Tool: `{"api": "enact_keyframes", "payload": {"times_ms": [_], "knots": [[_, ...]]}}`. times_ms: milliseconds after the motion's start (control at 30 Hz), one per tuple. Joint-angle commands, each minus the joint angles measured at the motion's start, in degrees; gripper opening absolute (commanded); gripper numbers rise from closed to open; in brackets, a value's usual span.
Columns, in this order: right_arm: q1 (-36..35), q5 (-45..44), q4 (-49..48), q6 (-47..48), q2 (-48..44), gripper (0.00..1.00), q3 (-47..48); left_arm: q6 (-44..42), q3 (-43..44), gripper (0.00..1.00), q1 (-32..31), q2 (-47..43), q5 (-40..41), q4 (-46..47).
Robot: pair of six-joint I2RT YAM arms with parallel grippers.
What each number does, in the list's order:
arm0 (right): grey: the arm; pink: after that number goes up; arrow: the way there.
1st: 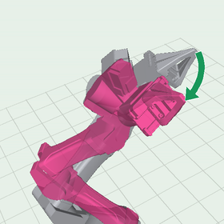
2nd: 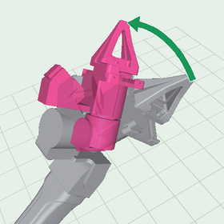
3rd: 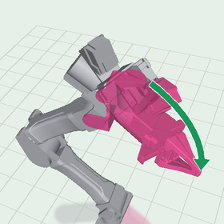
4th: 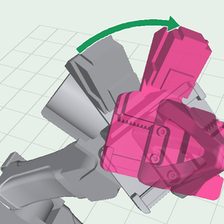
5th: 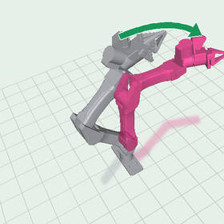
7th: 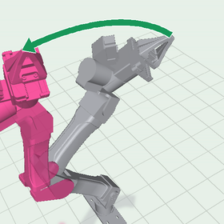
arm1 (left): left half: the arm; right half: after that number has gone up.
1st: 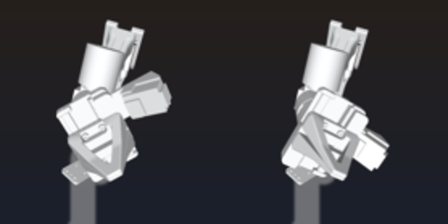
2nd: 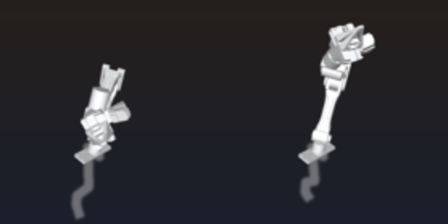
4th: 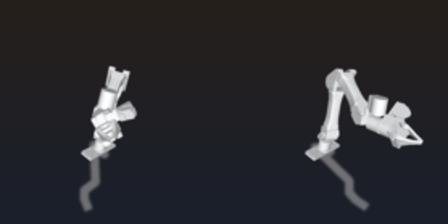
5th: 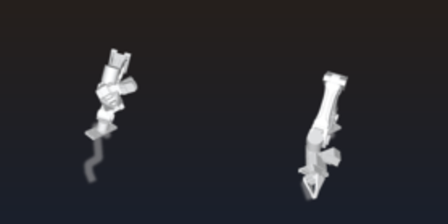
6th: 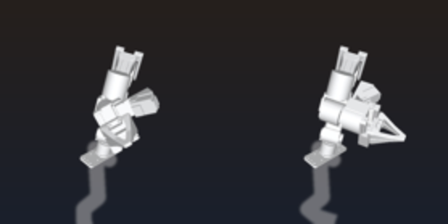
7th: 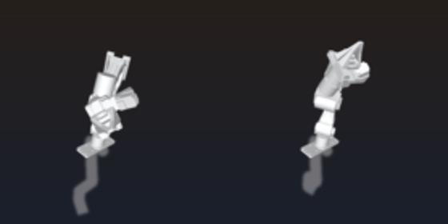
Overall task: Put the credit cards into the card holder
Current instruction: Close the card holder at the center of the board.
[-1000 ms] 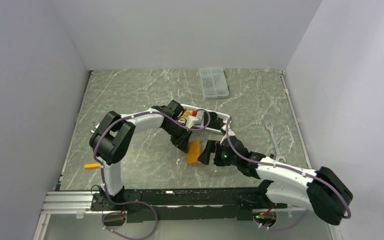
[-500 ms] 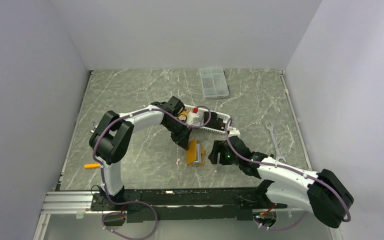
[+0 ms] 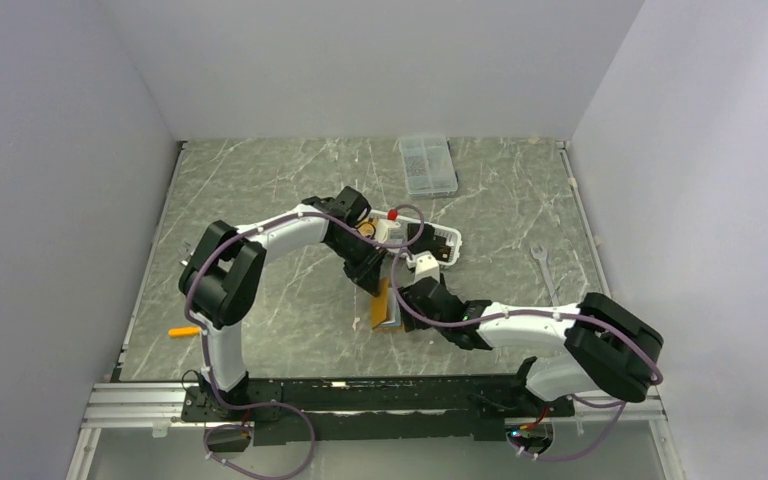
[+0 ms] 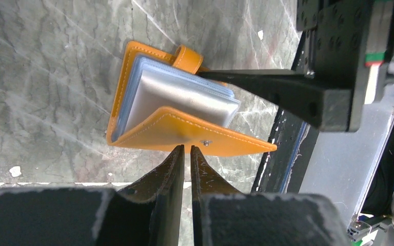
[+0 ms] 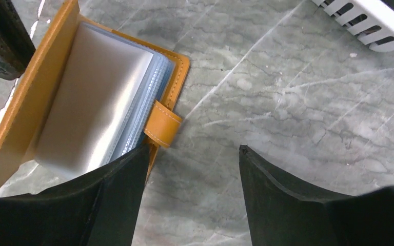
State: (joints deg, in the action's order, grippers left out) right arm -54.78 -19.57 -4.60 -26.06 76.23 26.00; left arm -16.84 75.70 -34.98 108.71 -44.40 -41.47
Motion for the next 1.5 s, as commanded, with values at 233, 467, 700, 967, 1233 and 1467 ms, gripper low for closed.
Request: {"api": "enact_keyframes", "payload": {"times_ms": [233,467,700,967,1233,1467], "knots": [[-11.31,-20.96,-8.99,4.78,7.29,0.56,2.54,-3.31,5.31,0.15,0.0,7.55,-0.03,-1.94],[-15.67,-28.86,-15.42,9.67,13.52,0.48,5.25,-7.03,8.46,0.13,0.0,11.52,2.21,-5.49],[-15.79,-32.74,-19.55,11.87,18.44,0.35,7.61,-11.3,8.79,0.12,0.0,13.11,2.35,-9.16],[-15.82,-37.69,-23.22,9.29,21.22,0.0,7.38,-14.04,8.45,0.1,0.29,13.75,2.69,-11.7],[-14.75,-39.53,-15.16,-12.12,17.23,0.0,4.22,-14.64,7.2,0.09,1.03,12.7,3.22,-11.64],[-9.89,-35.44,-11.75,-26.69,11.13,0.0,-2.26,-14.71,6.07,0.08,1.02,12.09,3.91,-10.85]]}}
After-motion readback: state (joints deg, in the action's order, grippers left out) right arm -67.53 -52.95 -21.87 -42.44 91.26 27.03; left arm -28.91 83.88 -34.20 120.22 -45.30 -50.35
